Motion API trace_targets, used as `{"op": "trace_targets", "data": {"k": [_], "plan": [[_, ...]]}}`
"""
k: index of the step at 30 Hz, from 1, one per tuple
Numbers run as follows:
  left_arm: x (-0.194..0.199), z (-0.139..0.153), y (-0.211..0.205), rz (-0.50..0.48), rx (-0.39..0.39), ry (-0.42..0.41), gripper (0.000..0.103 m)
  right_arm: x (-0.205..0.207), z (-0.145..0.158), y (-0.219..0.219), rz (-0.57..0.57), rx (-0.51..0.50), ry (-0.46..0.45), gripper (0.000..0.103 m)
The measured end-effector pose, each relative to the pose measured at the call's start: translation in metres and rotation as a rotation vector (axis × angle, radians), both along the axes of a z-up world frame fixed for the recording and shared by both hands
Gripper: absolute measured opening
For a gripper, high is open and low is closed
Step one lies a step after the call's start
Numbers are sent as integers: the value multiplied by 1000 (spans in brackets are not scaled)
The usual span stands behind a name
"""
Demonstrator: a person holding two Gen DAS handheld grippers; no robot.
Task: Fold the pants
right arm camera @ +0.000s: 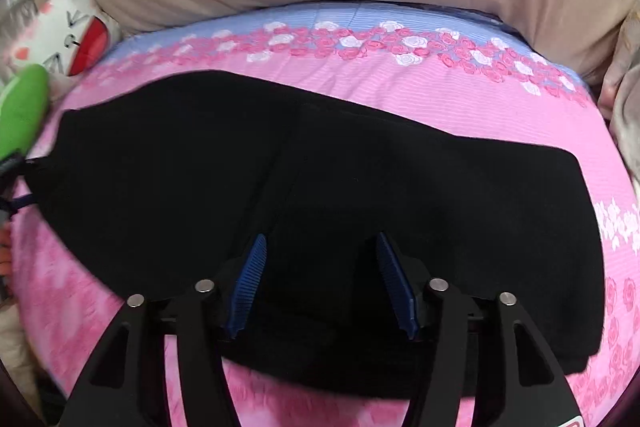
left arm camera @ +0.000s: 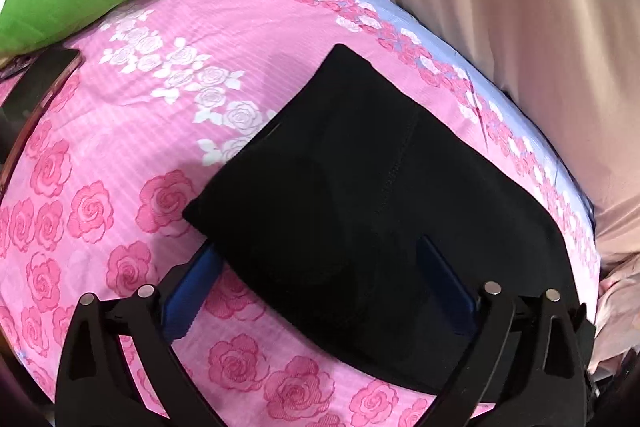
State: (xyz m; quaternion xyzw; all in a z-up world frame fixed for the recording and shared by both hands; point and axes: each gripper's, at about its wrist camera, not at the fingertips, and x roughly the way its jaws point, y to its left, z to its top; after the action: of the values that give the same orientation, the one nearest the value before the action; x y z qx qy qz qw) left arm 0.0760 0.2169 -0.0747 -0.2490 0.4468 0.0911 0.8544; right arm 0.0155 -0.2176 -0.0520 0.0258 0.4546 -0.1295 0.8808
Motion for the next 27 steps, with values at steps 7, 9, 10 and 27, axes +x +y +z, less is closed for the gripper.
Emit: {"op": "trace_targets", "data": {"k": [7, 9, 10, 27], "plan": [[-3, 0, 7, -19, -32, -23, 95, 2, 24, 13, -35, 63, -21, 68], [-3, 1, 7, -22, -23, -24, 95, 8, 25, 34, 1, 14, -25, 77], [-3, 1, 6, -18, -20, -25, 96, 15, 18, 46, 26, -33, 9, 77], [4, 10, 1, -42, 3, -53, 55, 66, -13, 68, 81, 82, 1, 27]]}}
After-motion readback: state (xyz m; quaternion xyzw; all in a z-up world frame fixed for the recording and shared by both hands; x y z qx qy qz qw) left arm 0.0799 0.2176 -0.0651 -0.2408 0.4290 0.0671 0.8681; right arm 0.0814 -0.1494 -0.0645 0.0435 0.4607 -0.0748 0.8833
